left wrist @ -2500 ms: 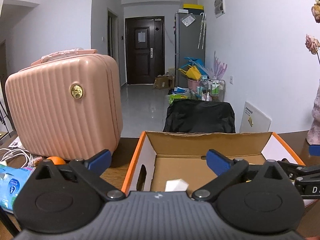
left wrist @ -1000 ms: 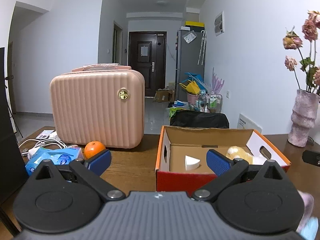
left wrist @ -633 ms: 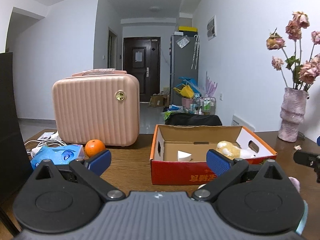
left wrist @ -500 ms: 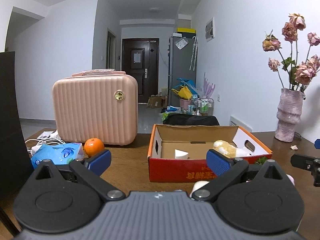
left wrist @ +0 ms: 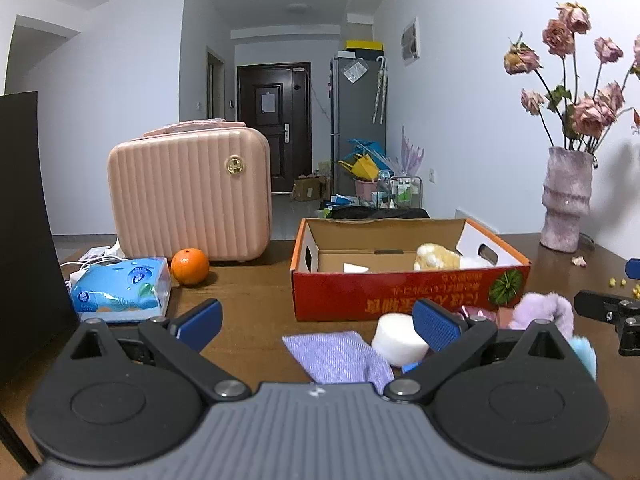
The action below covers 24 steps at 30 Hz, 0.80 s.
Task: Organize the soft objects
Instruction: 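Grasp the blue fluffy plush with right gripper while left tool approaches the iridescent bag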
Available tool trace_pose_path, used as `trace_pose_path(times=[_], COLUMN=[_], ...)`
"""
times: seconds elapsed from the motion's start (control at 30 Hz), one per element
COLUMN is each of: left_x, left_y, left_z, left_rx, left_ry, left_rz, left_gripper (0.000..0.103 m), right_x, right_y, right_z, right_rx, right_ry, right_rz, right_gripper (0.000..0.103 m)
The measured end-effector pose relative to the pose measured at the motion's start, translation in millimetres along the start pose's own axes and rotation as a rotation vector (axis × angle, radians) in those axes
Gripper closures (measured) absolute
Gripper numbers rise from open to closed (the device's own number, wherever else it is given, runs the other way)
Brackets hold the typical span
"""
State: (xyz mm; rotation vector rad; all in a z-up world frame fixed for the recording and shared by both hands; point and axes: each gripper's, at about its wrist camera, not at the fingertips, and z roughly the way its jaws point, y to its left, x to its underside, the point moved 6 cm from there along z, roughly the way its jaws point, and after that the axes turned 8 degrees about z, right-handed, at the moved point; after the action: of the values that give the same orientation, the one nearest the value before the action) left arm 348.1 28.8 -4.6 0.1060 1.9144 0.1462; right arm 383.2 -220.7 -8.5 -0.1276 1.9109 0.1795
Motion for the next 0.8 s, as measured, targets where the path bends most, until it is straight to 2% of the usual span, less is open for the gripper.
trace_pose_path(times=[0.8], left_x=[24.3], left_y=[-4.2], left_z=[-11.1], left_rx=[0.024], left_ry=[0.053], left_rz=[-0.002], left_gripper=[0.000], right_x=[29.9], right_y=[-0.9], right_z=[-16.7], right_rx=[0.002], right_ry=[0.051], right_rz=[0.025], right_gripper=[0.000])
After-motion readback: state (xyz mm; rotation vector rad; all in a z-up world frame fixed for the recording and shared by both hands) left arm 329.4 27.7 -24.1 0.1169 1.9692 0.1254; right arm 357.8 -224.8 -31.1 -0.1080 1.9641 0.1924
